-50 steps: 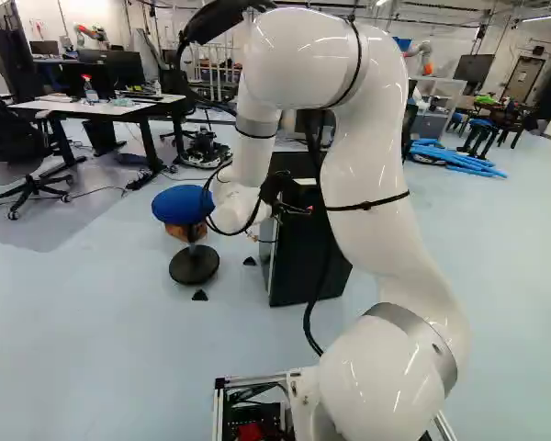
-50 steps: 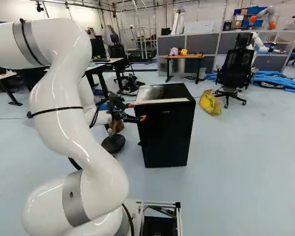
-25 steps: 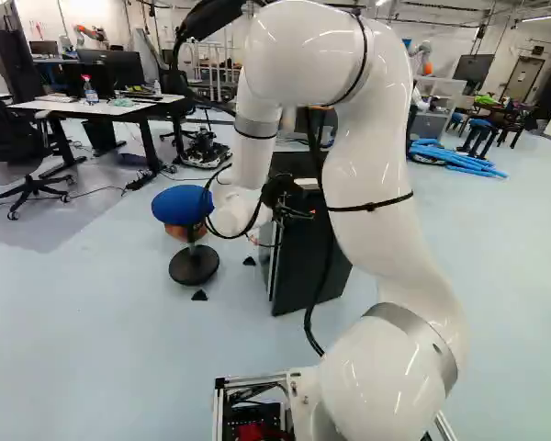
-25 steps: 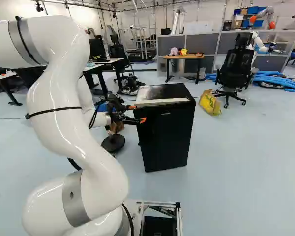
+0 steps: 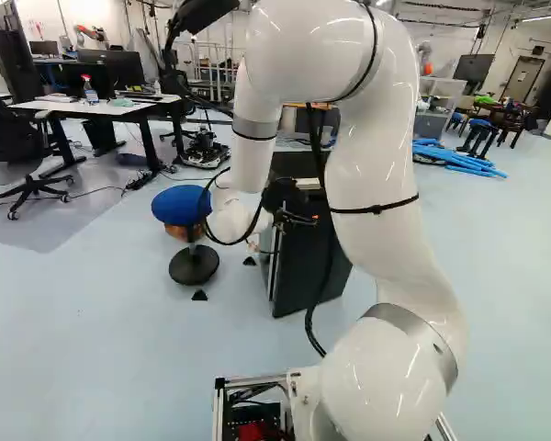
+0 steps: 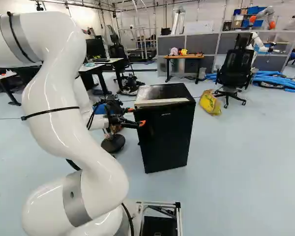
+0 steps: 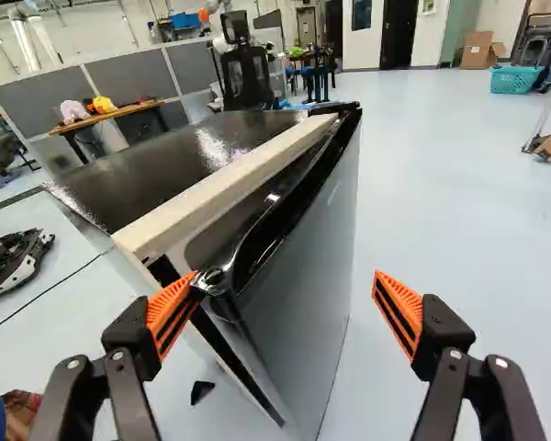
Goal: Grab a drink from the fridge
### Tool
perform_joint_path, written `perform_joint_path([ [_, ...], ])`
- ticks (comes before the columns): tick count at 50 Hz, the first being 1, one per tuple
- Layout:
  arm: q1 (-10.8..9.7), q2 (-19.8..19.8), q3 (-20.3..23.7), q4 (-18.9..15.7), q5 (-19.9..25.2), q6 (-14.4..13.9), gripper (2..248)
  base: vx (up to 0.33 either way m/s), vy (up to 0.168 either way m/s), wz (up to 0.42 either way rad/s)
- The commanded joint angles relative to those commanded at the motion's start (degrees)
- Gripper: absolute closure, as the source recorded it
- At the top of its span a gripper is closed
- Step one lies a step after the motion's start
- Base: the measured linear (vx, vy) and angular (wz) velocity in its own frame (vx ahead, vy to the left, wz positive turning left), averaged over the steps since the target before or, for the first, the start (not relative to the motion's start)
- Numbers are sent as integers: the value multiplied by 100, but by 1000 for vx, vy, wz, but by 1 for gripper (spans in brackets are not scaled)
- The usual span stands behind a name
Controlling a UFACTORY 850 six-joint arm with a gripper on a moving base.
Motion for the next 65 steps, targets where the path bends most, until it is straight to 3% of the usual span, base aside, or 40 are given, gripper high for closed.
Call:
perform_joint_path([
  [36,322,298,536,451,30,0,3,0,0,0],
  [65,570,532,980,814,404,0,3,0,0,0],
])
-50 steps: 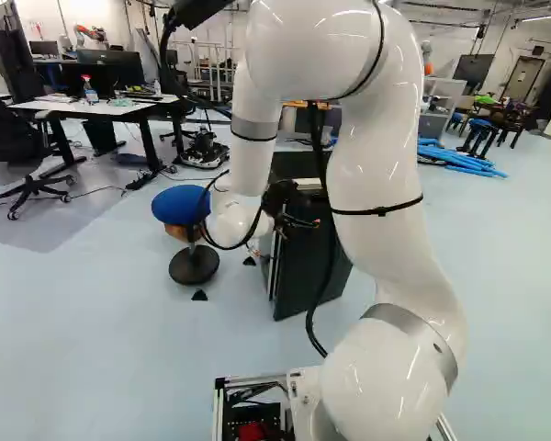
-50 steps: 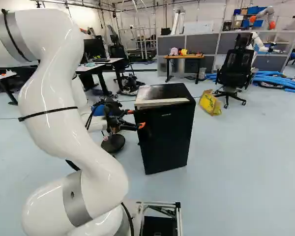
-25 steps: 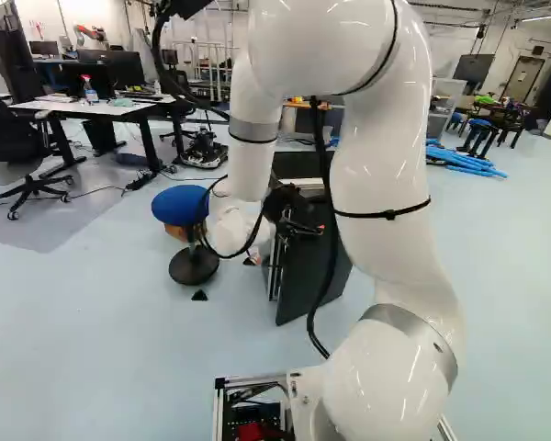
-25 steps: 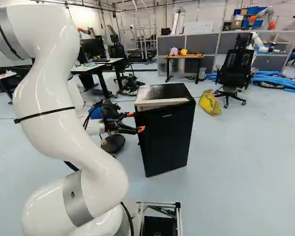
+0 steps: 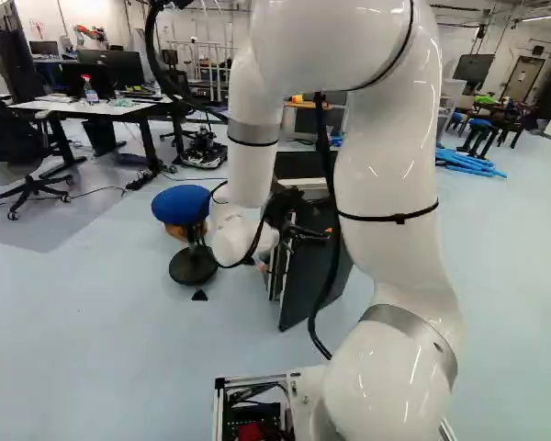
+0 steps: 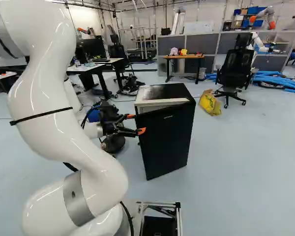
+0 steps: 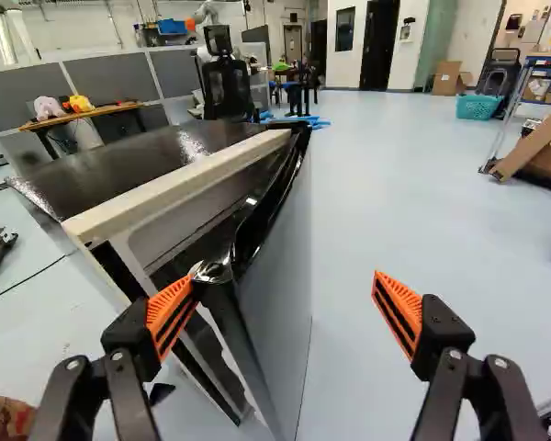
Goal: Grab a drink from the fridge
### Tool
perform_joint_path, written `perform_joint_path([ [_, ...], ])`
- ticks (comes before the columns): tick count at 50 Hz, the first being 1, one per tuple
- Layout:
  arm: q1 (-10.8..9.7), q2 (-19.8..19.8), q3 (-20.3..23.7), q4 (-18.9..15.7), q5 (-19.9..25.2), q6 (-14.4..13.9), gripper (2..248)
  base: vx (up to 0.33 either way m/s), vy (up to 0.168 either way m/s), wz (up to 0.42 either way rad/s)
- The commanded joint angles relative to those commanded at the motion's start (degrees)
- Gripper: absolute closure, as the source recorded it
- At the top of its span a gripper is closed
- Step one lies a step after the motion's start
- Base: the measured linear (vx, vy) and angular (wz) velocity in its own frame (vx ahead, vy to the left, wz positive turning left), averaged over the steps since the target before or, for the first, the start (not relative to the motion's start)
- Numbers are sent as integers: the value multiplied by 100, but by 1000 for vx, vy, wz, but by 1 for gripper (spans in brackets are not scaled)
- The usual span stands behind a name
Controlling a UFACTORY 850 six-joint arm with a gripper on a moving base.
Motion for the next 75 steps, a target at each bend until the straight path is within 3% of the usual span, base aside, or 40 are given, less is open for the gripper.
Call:
perform_joint_path([
  [29,151,208,427,441,299,0,3,0,0,0],
  [75,4,454,1095,1455,299,0,3,0,0,0],
])
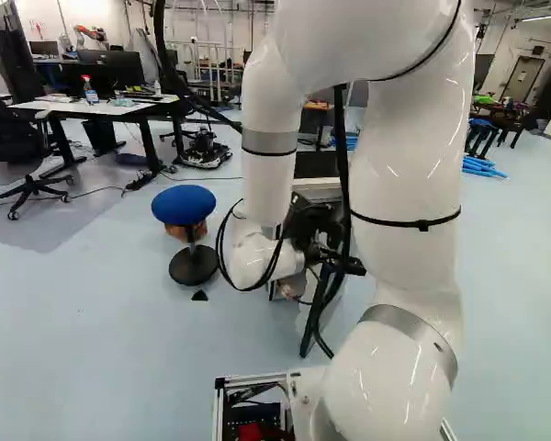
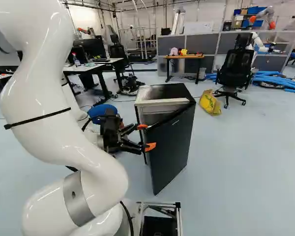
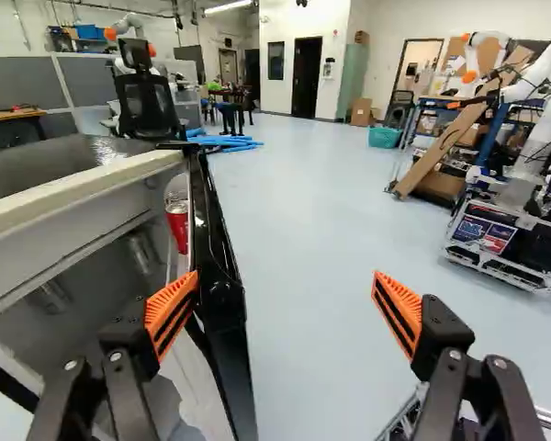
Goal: Grab a drink from the fridge
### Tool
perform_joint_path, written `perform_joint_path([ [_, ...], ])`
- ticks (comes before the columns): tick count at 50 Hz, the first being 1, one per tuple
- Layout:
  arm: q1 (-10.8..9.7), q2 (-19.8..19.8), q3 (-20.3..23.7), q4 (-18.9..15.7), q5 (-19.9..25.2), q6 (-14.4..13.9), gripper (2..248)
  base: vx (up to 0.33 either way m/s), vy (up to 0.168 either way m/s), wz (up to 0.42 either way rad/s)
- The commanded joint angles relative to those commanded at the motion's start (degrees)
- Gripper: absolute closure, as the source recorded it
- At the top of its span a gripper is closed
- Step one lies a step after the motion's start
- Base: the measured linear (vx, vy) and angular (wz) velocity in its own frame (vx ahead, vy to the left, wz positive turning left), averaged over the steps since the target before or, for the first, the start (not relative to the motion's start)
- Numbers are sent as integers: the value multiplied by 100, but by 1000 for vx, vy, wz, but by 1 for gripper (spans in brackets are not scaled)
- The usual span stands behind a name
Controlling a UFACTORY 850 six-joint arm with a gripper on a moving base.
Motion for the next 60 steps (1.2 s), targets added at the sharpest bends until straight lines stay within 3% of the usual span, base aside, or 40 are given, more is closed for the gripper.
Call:
perform_joint_path([
  [11,-138,19,104,267,-22,0,3,0,0,0],
  [20,-394,17,80,473,-98,0,3,0,0,0],
  [40,-1231,-1,-204,911,-206,0,3,0,0,0],
  [60,-2151,-61,-635,988,-206,0,3,0,0,0],
])
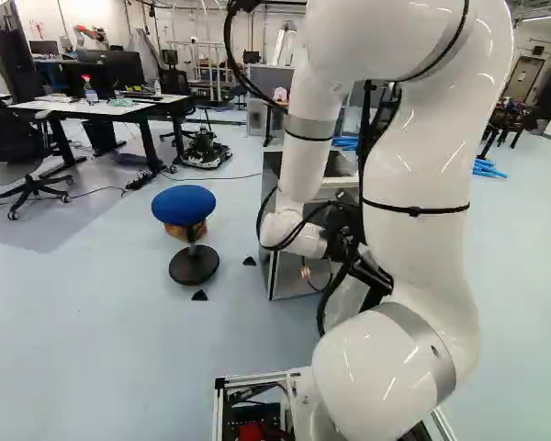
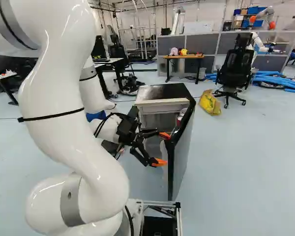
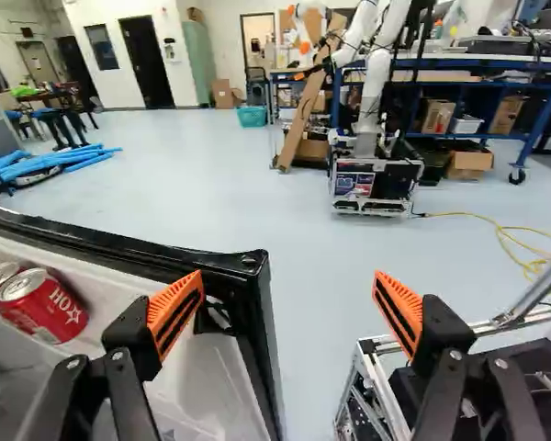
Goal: Grab a drink from the fridge
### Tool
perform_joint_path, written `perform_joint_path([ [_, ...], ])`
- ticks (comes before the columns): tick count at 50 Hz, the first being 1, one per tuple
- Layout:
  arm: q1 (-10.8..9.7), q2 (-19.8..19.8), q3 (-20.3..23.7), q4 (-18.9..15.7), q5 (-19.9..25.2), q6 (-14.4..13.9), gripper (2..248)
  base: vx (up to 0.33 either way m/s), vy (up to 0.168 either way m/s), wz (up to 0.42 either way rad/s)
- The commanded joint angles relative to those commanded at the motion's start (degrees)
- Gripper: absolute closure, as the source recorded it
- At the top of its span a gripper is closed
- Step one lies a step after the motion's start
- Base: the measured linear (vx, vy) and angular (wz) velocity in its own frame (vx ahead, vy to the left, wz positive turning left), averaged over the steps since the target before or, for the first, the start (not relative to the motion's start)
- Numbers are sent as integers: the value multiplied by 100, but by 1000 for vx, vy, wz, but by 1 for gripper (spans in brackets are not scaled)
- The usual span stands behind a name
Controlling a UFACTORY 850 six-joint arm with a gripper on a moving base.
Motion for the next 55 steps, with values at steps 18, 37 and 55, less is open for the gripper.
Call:
perform_joint_path([
  [18,-700,-98,-392,0,0,0,3,0,0,0],
  [37,-1320,-236,-818,0,0,0,3,0,0,0],
  [55,-1838,-385,-1217,0,-97,0,3,0,0,0],
])
